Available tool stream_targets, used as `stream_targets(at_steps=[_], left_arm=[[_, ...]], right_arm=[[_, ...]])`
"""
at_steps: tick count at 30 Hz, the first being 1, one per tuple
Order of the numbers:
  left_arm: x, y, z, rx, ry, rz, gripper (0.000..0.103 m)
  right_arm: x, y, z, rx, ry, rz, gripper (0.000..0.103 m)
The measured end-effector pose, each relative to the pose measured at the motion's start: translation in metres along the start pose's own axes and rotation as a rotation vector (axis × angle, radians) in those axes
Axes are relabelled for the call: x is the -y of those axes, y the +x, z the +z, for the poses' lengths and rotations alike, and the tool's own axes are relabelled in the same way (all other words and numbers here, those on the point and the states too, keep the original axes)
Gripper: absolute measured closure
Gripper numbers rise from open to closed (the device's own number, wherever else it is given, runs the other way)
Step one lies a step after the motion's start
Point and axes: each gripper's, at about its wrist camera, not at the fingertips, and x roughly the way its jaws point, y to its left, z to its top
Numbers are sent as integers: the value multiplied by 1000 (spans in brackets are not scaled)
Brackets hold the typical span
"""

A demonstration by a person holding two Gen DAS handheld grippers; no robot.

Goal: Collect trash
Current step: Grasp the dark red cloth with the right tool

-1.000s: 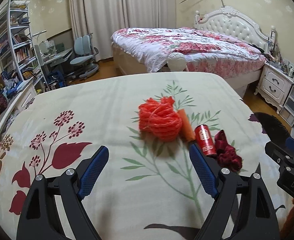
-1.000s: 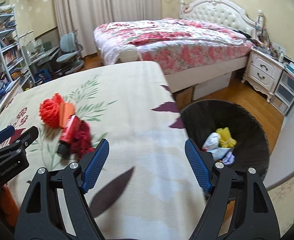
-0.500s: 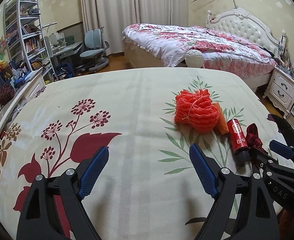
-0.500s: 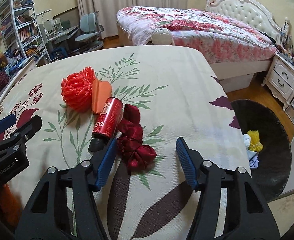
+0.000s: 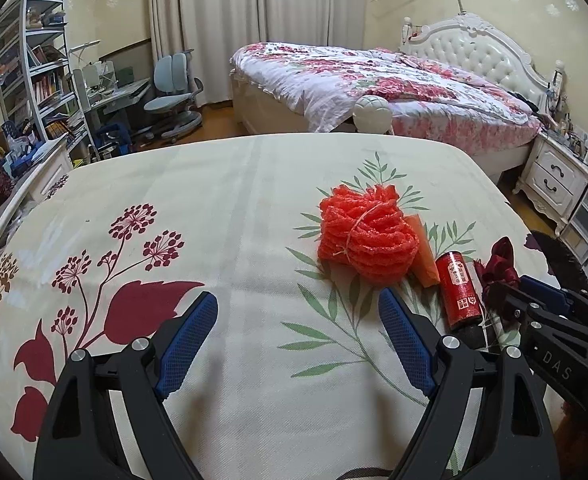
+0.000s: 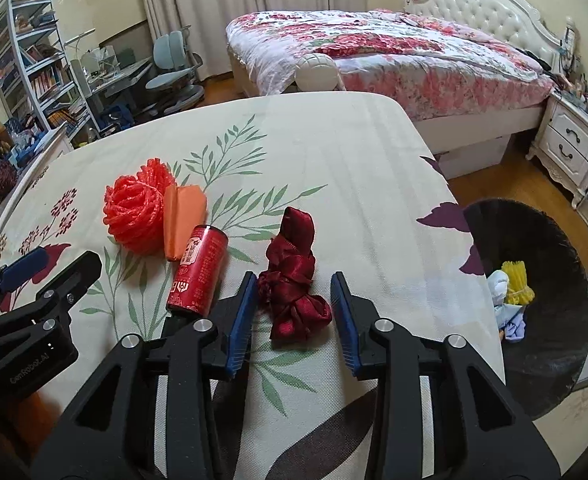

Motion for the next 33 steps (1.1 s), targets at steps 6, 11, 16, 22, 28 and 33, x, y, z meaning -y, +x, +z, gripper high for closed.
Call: stream_targets(at_steps=[6,11,16,22,28,33], left_arm=[[-1,-1,-1,-1,-4,-5,21],[2,-2,0,7,2,-14,21],[9,1,5,14,6,-25,20],[20,4,13,20,13,-48,19],[28,12,22,24,16,-42,19],[24,22,25,-1,24,-19,19]], right_arm=[[-2,3,1,4,-3,-2,50],[3,11,4,-3,20,-11,50],[4,12,6,-8,-2,-26,72],[8,14,8,-5,-6,-37,73],[8,15,8,-1,-12,-39,73],[9,15,8,0,-13,-36,73]])
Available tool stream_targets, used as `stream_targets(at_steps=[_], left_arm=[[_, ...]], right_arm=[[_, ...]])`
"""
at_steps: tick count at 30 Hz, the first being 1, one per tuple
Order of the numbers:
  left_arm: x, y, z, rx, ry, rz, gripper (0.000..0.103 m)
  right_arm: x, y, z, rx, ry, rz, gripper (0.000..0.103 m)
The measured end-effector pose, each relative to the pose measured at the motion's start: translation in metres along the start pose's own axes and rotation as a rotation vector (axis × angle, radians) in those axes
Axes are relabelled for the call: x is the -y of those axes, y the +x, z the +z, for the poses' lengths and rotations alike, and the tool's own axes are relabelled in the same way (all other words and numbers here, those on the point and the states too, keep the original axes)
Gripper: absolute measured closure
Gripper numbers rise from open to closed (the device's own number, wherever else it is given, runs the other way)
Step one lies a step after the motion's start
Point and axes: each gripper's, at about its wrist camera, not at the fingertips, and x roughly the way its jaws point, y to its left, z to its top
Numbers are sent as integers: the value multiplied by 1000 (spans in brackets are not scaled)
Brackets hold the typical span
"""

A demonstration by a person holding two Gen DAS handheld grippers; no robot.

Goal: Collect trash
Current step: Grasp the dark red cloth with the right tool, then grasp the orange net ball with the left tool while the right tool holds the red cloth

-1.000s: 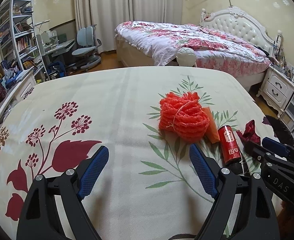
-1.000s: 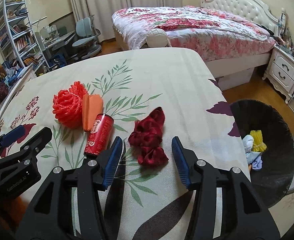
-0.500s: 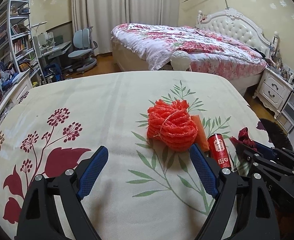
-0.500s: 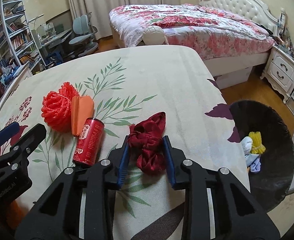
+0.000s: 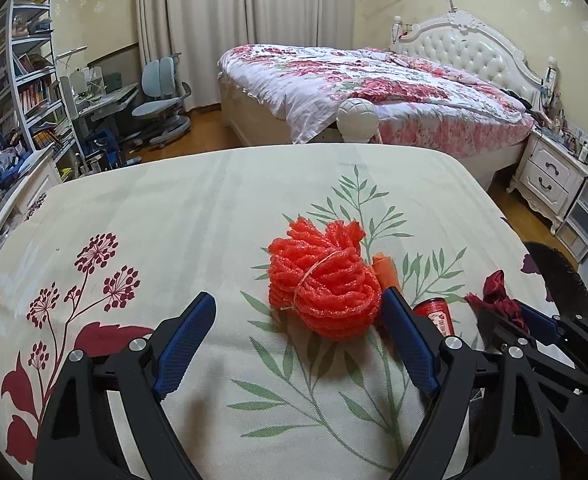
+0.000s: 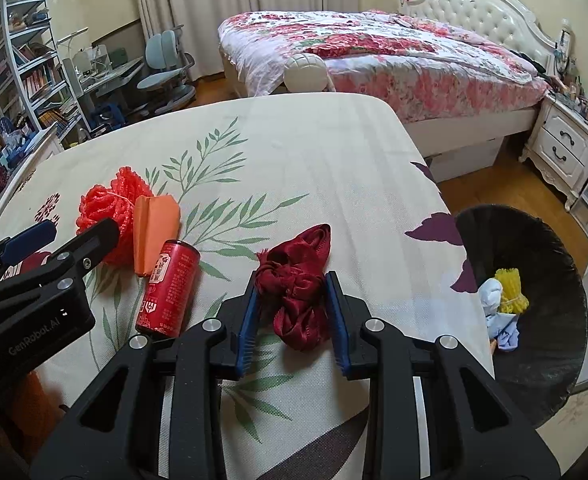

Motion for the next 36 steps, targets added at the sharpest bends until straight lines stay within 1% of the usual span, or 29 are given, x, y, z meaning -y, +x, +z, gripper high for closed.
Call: stream_targets(at_steps=[5,7,10,14,22,28,30,31,32,34,36], left_arm=[[-13,-4,-5,-4,12,34,19],[-19,-4,-8,-15,1,39,19],[-26,-6,-8,-21,-26,24,19],[-23,-8,-3,-4,-47,-11,19],[-11,8,9,-9,-31,-15,18],[-16,13,11,-34,-41,-19,18],[-18,15,11,-45,-42,-24,28],[-18,17,11,-56,-37,-25,37],[-18,19,10,-69,-33,-33,43],[-19,23,9,-89,-32,-56,48],[-19,22,8,-89,-34,-68,50]], right_arm=[[0,0,0,1,0,7,73],[1,1,0,1,1,9,73],[0,1,1,1,0,7,73],[0,1,0,0,-3,6,73],[-1,2,1,0,-4,8,73],[-2,2,2,0,-7,9,73],[-3,2,3,0,-8,8,73],[-3,2,3,0,-8,9,73],[-3,2,3,0,-9,9,73],[-5,2,4,-1,-12,10,73],[-7,2,5,-2,-14,12,74]])
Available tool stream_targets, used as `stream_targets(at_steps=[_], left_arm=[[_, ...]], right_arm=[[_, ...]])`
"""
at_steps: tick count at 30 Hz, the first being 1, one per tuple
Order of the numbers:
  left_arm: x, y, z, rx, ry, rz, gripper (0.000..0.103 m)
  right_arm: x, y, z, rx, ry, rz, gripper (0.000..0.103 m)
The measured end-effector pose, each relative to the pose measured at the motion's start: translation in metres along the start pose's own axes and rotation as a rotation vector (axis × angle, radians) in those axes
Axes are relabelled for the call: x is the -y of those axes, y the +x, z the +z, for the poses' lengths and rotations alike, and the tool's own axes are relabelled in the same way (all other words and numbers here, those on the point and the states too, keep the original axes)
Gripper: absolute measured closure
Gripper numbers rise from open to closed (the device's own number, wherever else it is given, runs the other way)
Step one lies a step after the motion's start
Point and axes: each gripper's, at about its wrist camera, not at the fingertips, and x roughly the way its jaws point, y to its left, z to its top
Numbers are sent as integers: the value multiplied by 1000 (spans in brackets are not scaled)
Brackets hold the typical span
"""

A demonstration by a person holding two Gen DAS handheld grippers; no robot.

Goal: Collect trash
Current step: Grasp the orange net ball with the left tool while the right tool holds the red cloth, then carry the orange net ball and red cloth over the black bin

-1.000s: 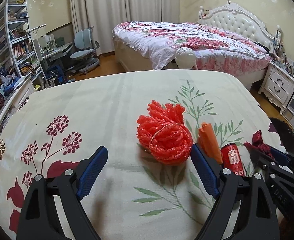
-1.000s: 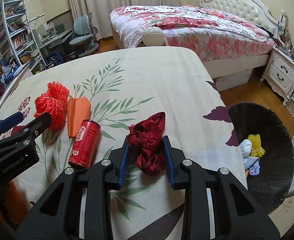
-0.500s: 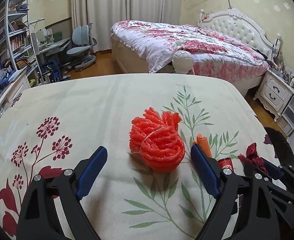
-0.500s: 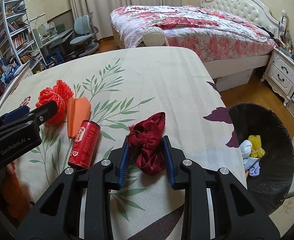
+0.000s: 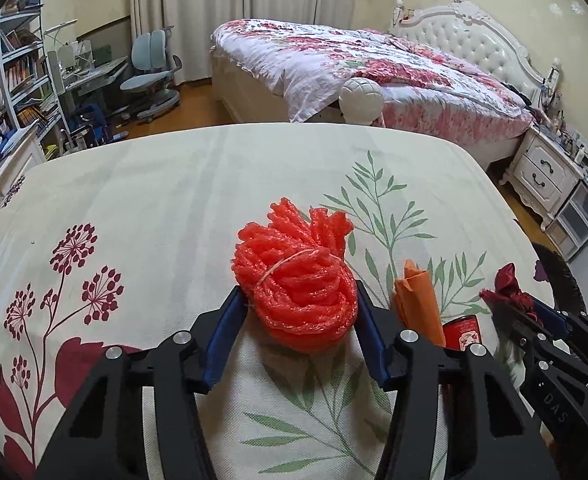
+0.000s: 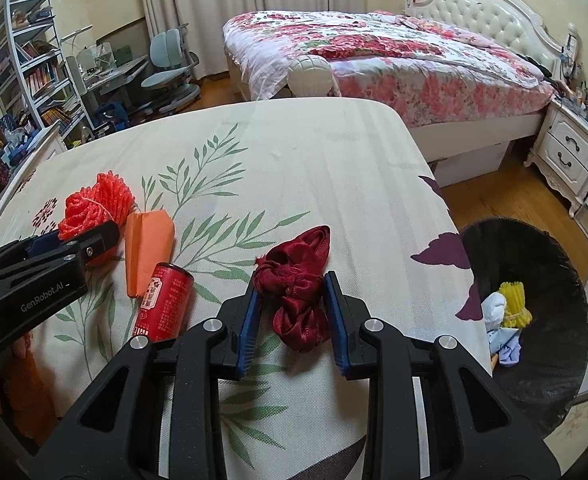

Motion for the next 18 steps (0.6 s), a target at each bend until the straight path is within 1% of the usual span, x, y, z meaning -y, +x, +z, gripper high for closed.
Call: stream_targets(at_steps=[2,5,10,18], left_arm=[[0,-2,-1,3,6,-11,53],[-1,-7,-4,15,13,-11,55],[0,-20,-11,30,17,-11,55],[9,-51,-23,71,28,-35,55]], right_arm=[[0,0,0,1,2,0,76],[-2,-1,2,5,4,6,78],[-2,-7,0,15,11,11,78],[10,-35,-15,50,26,3,79]])
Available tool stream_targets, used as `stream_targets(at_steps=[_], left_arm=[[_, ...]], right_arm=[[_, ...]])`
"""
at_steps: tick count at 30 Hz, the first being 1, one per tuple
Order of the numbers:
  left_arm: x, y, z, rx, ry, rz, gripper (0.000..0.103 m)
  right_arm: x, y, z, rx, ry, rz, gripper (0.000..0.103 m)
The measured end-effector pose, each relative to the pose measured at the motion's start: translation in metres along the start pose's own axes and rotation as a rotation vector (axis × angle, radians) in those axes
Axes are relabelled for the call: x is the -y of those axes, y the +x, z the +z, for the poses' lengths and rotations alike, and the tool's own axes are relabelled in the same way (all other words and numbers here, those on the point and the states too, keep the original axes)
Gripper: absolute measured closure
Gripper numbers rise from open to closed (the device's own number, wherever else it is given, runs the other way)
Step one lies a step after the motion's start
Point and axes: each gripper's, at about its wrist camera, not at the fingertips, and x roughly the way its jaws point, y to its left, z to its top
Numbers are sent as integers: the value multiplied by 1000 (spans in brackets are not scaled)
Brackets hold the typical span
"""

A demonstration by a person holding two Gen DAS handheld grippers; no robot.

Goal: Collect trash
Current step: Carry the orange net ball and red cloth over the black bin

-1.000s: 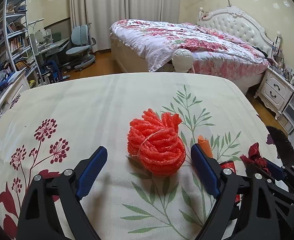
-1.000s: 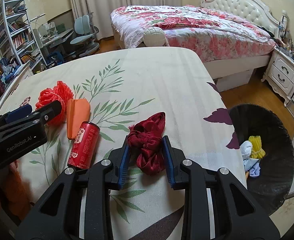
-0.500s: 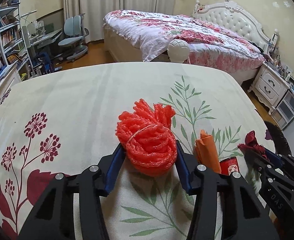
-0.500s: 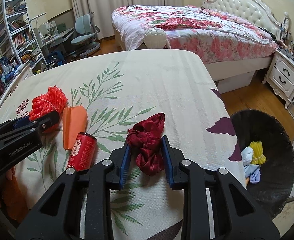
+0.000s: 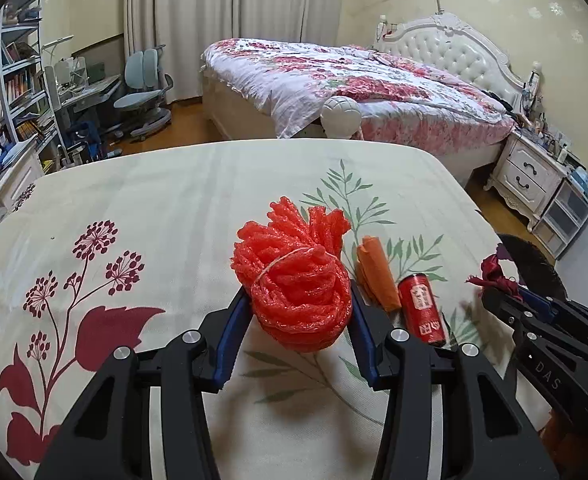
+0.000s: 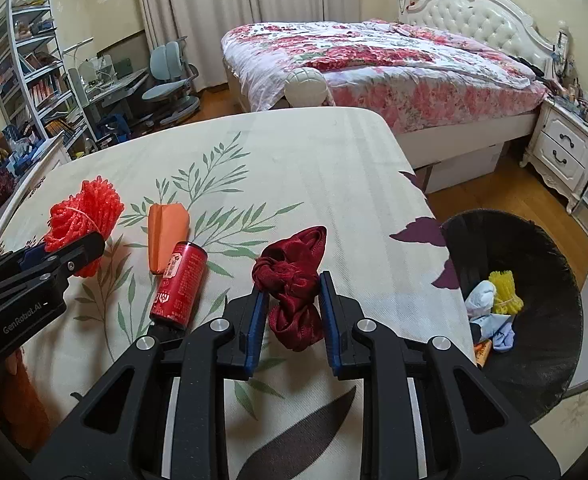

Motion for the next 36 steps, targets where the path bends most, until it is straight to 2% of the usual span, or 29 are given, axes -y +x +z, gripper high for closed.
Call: stream_targets(at_steps=[15,36], left_arm=[[64,-39,-18,59,77,-119,55],[159,-36,-24,80,211,-226,55]], right_arm=[[46,-61,-27,79,65,-78,79],[122,-101,-46,154,184,-205,78]])
